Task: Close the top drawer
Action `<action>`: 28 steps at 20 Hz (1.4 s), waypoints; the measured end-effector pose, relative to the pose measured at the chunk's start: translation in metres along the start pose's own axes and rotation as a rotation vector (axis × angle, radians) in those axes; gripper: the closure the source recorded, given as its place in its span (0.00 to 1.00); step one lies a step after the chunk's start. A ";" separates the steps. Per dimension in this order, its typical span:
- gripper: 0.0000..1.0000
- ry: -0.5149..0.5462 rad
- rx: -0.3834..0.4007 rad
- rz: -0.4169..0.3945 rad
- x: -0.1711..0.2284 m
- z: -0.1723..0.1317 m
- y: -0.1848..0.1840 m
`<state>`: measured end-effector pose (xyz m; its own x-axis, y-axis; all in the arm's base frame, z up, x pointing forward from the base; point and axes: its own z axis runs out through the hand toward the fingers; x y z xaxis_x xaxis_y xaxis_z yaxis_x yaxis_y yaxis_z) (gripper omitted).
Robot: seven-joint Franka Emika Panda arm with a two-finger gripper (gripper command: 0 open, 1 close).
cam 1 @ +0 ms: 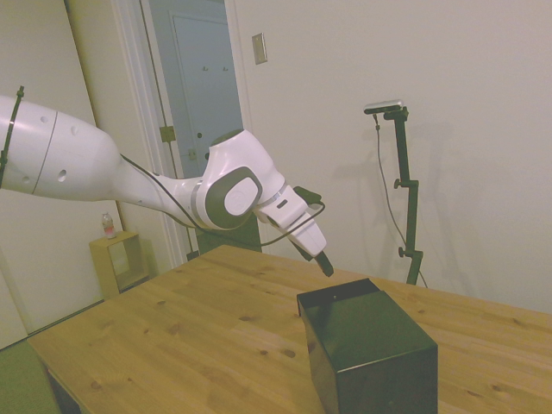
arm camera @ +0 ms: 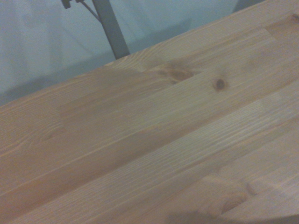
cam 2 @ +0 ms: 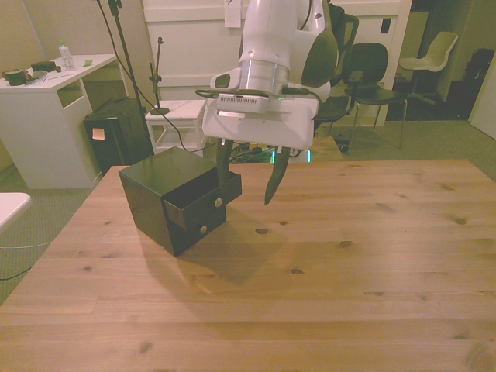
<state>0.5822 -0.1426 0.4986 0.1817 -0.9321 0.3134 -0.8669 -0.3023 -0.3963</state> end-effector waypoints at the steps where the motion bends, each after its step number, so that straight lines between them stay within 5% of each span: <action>1: 1.00 0.002 -0.003 0.006 0.001 0.000 0.001; 28: 1.00 0.030 -0.049 0.100 0.024 0.011 0.017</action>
<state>0.5773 -0.1725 0.4897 0.0798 -0.9505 0.3003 -0.9018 -0.1972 -0.3846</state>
